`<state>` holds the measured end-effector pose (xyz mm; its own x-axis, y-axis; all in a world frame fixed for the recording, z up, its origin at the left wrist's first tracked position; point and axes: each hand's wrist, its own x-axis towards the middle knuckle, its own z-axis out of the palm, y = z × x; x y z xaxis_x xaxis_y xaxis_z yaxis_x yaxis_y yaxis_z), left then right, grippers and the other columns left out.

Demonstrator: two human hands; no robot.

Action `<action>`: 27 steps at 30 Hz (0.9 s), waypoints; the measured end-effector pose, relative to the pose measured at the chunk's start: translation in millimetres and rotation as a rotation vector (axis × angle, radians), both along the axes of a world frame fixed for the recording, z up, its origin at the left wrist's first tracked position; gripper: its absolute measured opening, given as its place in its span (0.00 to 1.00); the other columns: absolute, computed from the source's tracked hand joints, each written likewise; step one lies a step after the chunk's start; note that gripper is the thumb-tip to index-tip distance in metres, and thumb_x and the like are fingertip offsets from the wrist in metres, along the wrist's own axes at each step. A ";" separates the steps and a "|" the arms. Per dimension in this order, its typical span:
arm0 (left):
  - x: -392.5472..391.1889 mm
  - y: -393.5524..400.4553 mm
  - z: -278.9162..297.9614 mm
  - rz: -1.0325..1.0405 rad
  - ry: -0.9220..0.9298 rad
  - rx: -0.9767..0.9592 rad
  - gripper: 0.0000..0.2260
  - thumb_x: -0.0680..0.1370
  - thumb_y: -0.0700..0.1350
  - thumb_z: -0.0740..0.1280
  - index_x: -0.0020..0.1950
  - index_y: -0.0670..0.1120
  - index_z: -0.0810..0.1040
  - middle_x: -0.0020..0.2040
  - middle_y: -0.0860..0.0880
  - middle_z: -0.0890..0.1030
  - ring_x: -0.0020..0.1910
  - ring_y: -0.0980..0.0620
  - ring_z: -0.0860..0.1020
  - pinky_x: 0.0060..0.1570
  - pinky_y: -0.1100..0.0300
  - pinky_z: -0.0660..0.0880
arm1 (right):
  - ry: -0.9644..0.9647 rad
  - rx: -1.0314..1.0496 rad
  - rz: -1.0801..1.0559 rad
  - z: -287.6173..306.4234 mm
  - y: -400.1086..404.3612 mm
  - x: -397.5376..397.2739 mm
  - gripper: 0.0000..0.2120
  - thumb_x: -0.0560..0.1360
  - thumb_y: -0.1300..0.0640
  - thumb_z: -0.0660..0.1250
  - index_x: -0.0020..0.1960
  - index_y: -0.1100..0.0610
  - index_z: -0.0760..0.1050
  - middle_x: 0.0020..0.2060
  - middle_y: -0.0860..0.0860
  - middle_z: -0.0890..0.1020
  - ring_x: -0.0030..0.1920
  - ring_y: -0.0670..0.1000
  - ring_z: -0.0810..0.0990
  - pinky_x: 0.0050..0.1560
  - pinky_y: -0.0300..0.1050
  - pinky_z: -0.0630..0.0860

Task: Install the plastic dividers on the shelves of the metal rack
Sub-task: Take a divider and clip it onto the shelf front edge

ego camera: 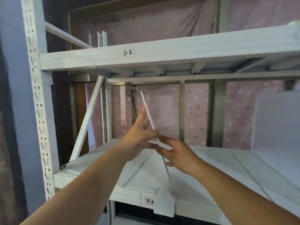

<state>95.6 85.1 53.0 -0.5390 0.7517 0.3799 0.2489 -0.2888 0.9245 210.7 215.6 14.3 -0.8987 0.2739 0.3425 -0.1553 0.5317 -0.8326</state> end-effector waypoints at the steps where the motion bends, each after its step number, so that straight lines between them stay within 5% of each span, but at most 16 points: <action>1: 4.5 9.2 -0.5 -0.025 0.002 -0.027 0.52 0.75 0.30 0.73 0.81 0.74 0.55 0.75 0.42 0.77 0.66 0.37 0.82 0.48 0.40 0.85 | 0.021 -0.055 -0.011 -6.7 4.8 3.9 0.19 0.75 0.41 0.69 0.65 0.27 0.72 0.67 0.52 0.78 0.62 0.61 0.80 0.60 0.59 0.79; 4: 12.9 30.1 0.3 -0.051 0.035 -0.076 0.53 0.71 0.34 0.75 0.77 0.80 0.56 0.83 0.42 0.67 0.76 0.32 0.72 0.52 0.37 0.85 | 0.051 -0.110 -0.022 -19.1 14.5 15.2 0.14 0.78 0.42 0.67 0.60 0.26 0.73 0.64 0.50 0.80 0.62 0.55 0.81 0.56 0.56 0.82; 9: 16.1 37.0 15.0 -0.095 0.096 -0.146 0.50 0.69 0.38 0.76 0.75 0.81 0.60 0.82 0.38 0.66 0.77 0.29 0.70 0.49 0.37 0.86 | 0.115 -0.115 -0.009 -22.6 15.1 22.4 0.19 0.81 0.46 0.64 0.71 0.37 0.70 0.58 0.46 0.78 0.62 0.49 0.76 0.42 0.45 0.84; 14: 18.6 26.7 24.5 -0.101 0.147 -0.217 0.50 0.70 0.37 0.74 0.75 0.82 0.57 0.81 0.38 0.68 0.78 0.32 0.69 0.42 0.45 0.85 | 0.140 -0.058 -0.039 -24.7 0.3 21.2 0.21 0.83 0.50 0.61 0.75 0.41 0.66 0.47 0.43 0.76 0.53 0.49 0.77 0.43 0.48 0.86; 27: 27.4 16.8 32.8 -0.113 0.158 -0.245 0.51 0.72 0.37 0.73 0.79 0.80 0.53 0.85 0.43 0.62 0.80 0.34 0.68 0.44 0.43 0.86 | 0.166 -0.039 -0.052 -13.6 -18.2 31.2 0.17 0.83 0.55 0.59 0.71 0.45 0.71 0.39 0.40 0.74 0.47 0.48 0.78 0.45 0.55 0.86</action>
